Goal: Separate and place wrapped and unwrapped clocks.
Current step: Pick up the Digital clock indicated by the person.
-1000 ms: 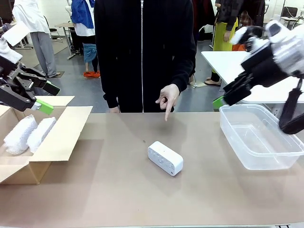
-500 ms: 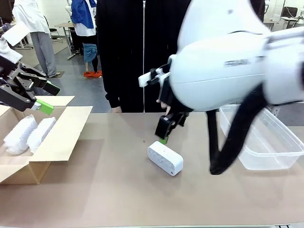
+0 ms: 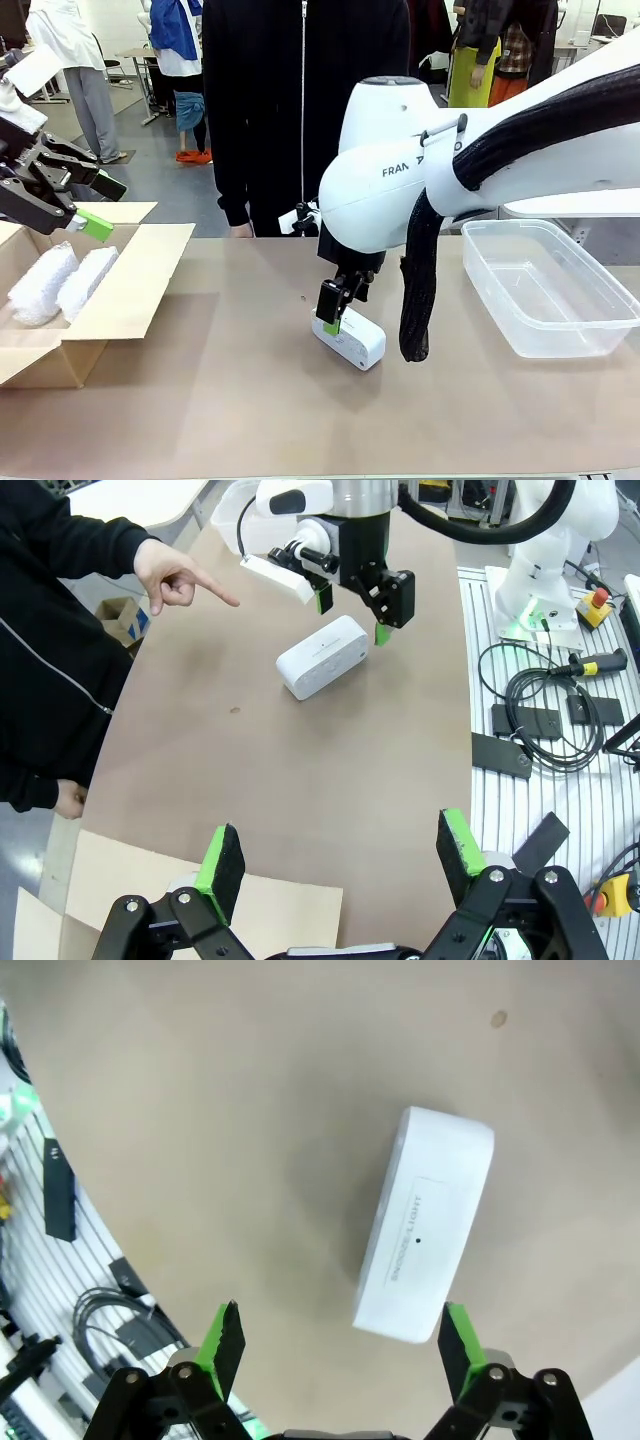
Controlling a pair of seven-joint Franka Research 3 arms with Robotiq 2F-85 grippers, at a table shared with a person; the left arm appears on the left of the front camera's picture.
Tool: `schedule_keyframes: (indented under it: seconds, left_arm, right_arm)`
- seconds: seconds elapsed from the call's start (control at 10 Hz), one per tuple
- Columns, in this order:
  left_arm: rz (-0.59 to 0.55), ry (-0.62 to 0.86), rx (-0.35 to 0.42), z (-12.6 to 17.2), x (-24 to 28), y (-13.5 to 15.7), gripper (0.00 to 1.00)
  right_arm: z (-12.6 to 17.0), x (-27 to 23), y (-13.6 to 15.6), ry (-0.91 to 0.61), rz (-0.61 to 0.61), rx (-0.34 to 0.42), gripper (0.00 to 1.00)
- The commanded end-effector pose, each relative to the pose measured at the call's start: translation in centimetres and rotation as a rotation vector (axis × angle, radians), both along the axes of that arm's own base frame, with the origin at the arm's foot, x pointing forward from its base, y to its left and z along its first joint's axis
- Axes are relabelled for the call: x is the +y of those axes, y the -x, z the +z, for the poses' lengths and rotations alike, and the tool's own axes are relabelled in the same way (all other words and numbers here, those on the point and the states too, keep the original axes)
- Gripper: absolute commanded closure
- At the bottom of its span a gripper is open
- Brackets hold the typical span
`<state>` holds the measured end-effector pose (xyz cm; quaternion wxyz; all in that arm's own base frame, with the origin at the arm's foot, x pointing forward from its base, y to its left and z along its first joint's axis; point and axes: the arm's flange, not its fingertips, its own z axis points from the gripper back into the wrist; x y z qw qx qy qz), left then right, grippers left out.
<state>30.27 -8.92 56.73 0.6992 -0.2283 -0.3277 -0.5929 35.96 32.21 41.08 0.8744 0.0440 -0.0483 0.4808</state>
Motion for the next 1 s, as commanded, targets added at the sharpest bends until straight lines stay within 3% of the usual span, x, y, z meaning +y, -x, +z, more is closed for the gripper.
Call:
schedule_keyframes:
  seconds: [0.0,0.4,0.9]
  left_arm:
    - [-0.018,0.011,-0.007,-0.1,0.0,0.0,0.00]
    - [-0.018,0.011,-0.007,-0.1,0.0,0.0,0.00]
    - [-0.018,0.011,-0.007,-0.1,0.0,0.0,0.00]
  right_arm:
    - [-1.6,-1.3,-0.5,-0.051,0.066,-0.009,0.00]
    - [-3.9,-0.3,-3.3,-0.022,0.015,0.013,0.00]
    - [-5.7,0.5,-4.6,0.011,-0.029,0.018,0.00]
